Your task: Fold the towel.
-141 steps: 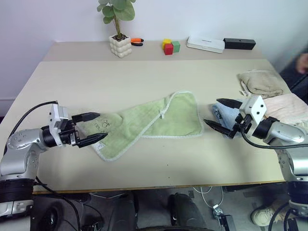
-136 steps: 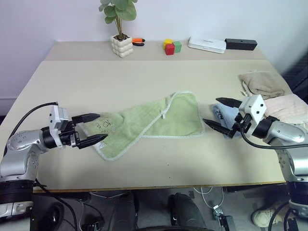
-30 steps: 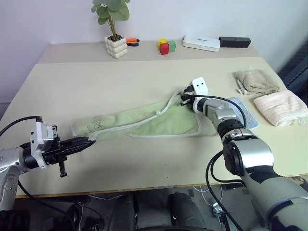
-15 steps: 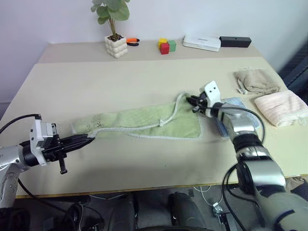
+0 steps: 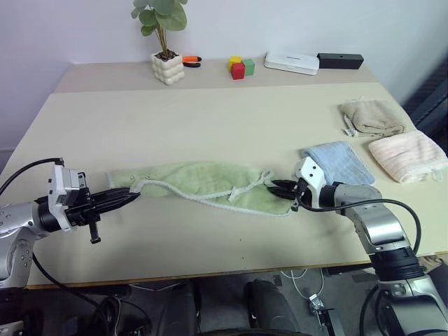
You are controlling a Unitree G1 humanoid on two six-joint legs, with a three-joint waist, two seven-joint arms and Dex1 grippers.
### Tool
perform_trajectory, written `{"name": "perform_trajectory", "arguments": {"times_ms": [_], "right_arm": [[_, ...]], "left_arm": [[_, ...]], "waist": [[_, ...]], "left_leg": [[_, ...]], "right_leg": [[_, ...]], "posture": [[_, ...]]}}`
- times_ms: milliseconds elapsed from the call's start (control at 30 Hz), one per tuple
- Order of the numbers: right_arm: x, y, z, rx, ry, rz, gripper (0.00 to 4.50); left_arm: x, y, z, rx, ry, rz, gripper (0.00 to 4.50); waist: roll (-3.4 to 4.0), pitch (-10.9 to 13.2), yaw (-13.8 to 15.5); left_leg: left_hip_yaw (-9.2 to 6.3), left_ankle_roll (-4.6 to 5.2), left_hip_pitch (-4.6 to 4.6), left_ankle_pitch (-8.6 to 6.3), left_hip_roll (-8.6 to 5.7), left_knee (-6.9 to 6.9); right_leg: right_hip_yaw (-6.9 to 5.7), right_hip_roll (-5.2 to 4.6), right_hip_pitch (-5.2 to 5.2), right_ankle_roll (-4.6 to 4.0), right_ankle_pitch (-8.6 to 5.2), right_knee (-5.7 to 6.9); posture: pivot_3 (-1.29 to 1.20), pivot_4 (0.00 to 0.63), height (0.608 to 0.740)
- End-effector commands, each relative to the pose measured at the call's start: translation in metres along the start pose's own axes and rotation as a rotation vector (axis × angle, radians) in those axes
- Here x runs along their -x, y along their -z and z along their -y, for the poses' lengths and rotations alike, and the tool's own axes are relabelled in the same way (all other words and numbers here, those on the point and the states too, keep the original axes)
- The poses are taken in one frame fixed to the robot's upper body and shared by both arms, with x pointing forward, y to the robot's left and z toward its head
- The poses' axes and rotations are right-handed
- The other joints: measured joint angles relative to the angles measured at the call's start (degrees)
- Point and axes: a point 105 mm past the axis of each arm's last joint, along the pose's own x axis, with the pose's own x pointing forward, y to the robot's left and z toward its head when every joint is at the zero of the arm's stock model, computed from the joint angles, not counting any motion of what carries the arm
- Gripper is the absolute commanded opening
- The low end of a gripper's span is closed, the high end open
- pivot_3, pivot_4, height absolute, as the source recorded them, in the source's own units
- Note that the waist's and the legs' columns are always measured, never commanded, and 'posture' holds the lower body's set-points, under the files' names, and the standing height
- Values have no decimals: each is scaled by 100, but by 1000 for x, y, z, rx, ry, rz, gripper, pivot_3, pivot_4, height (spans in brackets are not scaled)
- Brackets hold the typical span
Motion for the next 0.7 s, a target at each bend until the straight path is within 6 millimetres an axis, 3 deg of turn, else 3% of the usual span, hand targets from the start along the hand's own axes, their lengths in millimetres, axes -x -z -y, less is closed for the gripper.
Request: {"name": "perform_trajectory", "arguments": {"times_ms": [33, 67, 300, 700], "right_arm": [[4, -9, 11, 69, 58, -6, 2972], [6, -9, 15, 72, 71, -9, 3442], [14, -23, 31, 71, 100, 21, 3442], [8, -39, 42, -176, 40, 58, 3442]], "left_arm": [[0, -3, 0, -19, 15, -3, 0], [0, -2, 0, -19, 17, -5, 0], [-1, 0, 1, -15, 19, -7, 0], [-2, 1, 2, -17, 21, -12, 0]], "waist": [[0, 0, 11], [0, 0, 14], [0, 0, 10], [0, 0, 19]], "left_leg": [[0, 0, 0, 0, 0, 0], [0, 0, 0, 0, 0, 1], [-1, 0, 0, 0, 0, 1], [-1, 0, -1, 0, 0, 2]], "right_leg": [[0, 0, 0, 0, 0, 0], [0, 0, 0, 0, 0, 0], [0, 1, 0, 0, 0, 0], [0, 0, 0, 7, 4, 0]], "posture": [[0, 150, 735], [0, 150, 735], [0, 150, 735], [0, 150, 735]]}}
